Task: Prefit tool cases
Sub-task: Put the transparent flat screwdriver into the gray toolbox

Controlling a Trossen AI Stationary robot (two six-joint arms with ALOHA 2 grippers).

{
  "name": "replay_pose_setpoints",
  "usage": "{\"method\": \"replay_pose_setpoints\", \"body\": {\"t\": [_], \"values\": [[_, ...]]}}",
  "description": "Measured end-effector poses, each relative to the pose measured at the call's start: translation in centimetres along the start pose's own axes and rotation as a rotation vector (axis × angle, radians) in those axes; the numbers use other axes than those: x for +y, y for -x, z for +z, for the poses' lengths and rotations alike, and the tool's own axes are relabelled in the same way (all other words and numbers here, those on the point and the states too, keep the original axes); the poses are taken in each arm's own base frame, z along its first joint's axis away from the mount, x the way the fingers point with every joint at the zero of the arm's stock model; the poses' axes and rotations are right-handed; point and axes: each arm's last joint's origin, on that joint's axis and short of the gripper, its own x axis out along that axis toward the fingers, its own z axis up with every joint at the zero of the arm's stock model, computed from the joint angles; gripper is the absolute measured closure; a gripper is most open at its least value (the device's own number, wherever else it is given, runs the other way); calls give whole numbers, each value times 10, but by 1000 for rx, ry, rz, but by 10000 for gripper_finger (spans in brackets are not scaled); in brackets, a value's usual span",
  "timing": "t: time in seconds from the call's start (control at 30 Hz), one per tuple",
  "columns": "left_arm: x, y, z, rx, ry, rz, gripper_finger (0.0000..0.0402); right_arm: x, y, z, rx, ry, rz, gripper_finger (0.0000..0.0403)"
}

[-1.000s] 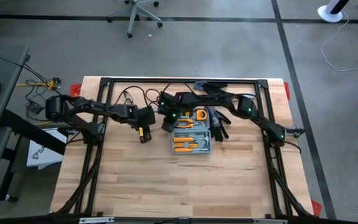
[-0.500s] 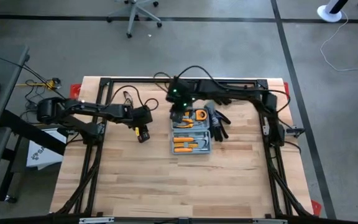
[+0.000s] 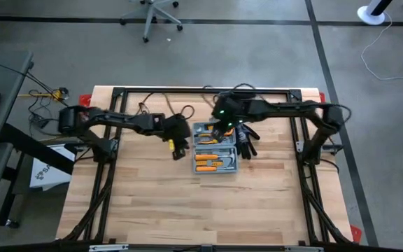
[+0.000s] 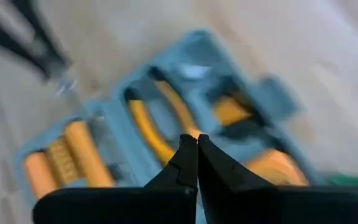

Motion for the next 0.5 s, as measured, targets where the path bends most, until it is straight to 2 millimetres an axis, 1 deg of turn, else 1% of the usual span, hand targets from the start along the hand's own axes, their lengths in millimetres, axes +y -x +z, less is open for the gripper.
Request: {"method": "replay_pose_setpoints", "body": {"t": [0.13,0.23,0.37,0.43,0.5], "values": [[-6,-22,27,11,-55,-49,377,-19,0,-27,41,-77,-73,403],[-11,-40,45,16,-80,-104,377,-29,12,-35,-4,-137,-71,403],[-19,-61,58,49,-102,-138,377,-44,16,-52,1,-204,-101,403],[-22,-69,61,66,-106,-142,377,-47,23,-53,-37,-231,-87,403],[-23,-75,61,82,-107,-137,377,-49,24,-57,-43,-240,-87,403]]}}
